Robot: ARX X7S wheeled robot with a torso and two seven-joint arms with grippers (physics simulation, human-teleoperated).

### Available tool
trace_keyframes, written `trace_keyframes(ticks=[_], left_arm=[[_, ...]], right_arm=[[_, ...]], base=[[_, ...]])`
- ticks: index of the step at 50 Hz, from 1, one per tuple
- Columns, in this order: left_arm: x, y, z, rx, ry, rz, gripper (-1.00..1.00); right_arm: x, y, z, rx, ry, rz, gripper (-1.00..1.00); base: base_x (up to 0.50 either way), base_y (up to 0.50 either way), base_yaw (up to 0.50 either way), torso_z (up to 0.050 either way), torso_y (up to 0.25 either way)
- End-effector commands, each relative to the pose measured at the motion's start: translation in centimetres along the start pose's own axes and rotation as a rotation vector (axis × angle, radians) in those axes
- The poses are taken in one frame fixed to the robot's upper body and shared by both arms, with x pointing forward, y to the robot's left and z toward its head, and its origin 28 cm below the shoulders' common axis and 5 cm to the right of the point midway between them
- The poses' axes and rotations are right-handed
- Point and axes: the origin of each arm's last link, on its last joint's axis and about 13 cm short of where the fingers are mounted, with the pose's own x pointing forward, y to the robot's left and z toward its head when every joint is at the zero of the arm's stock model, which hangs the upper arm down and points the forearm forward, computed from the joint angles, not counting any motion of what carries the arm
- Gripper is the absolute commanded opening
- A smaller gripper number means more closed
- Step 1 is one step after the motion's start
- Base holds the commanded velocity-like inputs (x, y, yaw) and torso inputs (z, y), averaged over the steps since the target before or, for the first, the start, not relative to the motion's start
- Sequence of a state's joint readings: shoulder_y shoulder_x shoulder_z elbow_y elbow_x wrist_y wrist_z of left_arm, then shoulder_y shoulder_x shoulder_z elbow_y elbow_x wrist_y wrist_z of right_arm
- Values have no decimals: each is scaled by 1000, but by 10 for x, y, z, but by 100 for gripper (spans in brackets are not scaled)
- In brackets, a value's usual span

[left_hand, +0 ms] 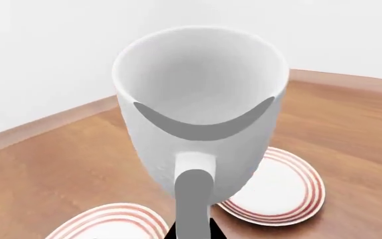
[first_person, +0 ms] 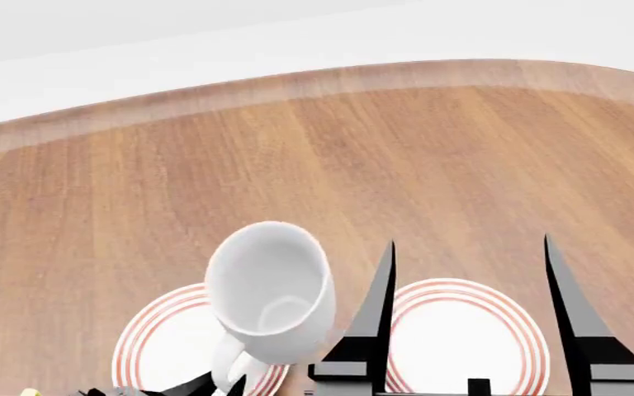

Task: Put the white mug on the left plate.

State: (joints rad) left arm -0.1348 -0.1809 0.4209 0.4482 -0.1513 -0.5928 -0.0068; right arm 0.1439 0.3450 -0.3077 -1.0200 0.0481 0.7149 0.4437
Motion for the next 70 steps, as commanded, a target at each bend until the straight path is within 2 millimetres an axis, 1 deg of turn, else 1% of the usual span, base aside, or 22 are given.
trace_keyframes(ticks=[1,6,13,15,16,18,19,21,24,27,30,31,32,33,38,45,49,54,68,70], left_arm=[[15,20,1,-26,0,83,-100],[23,30,0,-29,9,121,-100],[35,42,5,-22,12,159,-100],[40,46,0,-33,13,172,-100],[40,48,4,-44,16,176,-100],[43,52,2,-50,22,192,-100],[46,54,-1,-50,24,201,-100],[47,56,0,-55,18,215,-100],[54,62,-16,-59,38,237,-100],[58,66,-22,-50,48,262,-100],[60,69,-22,-56,52,275,-100],[59,70,-14,-61,51,277,-100],[62,71,-22,-59,53,281,-100],[64,72,-24,-63,55,286,-100],[68,75,-26,-60,63,302,-100],[75,86,-28,-69,64,340,-100],[77,89,-27,-75,67,347,-100],[80,92,-31,-83,76,353,-100],[85,91,-46,-110,108,347,-100],[85,90,-51,-111,117,348,-100]], right_arm=[[0,0,0,2,0,-1,100],[0,0,-1,4,0,1,100],[0,0,0,5,0,-2,100],[0,0,0,16,-2,-1,100],[0,-1,-1,12,-2,-2,100],[0,-1,-1,14,-1,-3,100],[0,0,-1,16,-1,-2,100],[0,0,-1,18,-2,-1,100],[0,0,0,18,-1,-2,100],[0,0,0,21,-2,-1,100],[0,0,-1,22,-1,-1,100],[0,0,-1,22,-1,-1,100],[0,0,-1,22,0,0,100],[0,0,-1,23,-1,0,100],[-1,-1,-2,23,1,-4,100],[-1,0,-1,23,1,-3,100],[0,0,-4,23,7,-3,100],[0,0,-5,25,11,-1,100],[0,0,-5,26,11,0,100],[0,0,-5,26,11,0,100]], base=[[0,0,0,0,0],[0,0,0,0,0],[0,0,0,0,1],[0,0,0,0,0],[0,0,0,0,0],[0,0,0,0,0],[0,0,0,0,0],[0,0,0,0,0],[0,0,0,0,0],[0,0,0,0,0],[0,0,0,0,0],[0,0,0,0,0],[0,0,0,0,0],[0,0,0,0,0],[0,0,0,0,2],[0,0,0,0,0],[0,0,0,0,0],[0,0,0,0,0],[0,0,0,0,1],[0,0,0,0,0]])
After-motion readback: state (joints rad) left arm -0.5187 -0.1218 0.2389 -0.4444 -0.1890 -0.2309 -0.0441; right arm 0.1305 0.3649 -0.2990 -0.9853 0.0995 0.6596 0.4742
